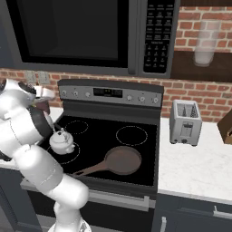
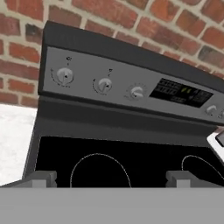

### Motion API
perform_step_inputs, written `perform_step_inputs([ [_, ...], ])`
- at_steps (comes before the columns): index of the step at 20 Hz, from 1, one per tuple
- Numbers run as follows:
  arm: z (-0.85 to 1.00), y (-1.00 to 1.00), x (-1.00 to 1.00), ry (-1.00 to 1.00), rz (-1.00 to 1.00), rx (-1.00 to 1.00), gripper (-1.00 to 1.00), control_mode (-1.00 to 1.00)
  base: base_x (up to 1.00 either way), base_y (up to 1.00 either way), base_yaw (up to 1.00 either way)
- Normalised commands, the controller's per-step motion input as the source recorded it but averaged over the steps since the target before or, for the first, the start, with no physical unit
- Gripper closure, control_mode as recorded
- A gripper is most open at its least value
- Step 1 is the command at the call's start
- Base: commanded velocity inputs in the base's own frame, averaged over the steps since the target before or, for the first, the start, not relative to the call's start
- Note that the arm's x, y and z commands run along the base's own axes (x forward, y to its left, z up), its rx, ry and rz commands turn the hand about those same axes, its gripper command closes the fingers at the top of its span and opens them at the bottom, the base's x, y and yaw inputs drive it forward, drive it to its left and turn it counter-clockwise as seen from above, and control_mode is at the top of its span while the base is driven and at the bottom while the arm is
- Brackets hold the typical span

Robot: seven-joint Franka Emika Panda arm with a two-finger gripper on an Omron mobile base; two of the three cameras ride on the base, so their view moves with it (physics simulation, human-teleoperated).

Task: Pick the kettle from the counter and place it on a stove burner. Then turn the burner on.

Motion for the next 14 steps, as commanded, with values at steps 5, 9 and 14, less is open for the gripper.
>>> perform_step_inputs([
  [5, 0.00, 0.02, 0.64, 0.00, -0.03, 0.00, -1.00, -1.00, 0.00, 0.00, 0.00],
  [9, 0.00, 0.06, 0.60, 0.01, -0.02, 0.00, -1.00, -1.00, 0.00, 0.00, 0.00],
  [14, -0.02, 0.00, 0.50, 0.00, 0.00, 0.00, -1.00, -1.00, 0.00, 0.00, 0.00],
])
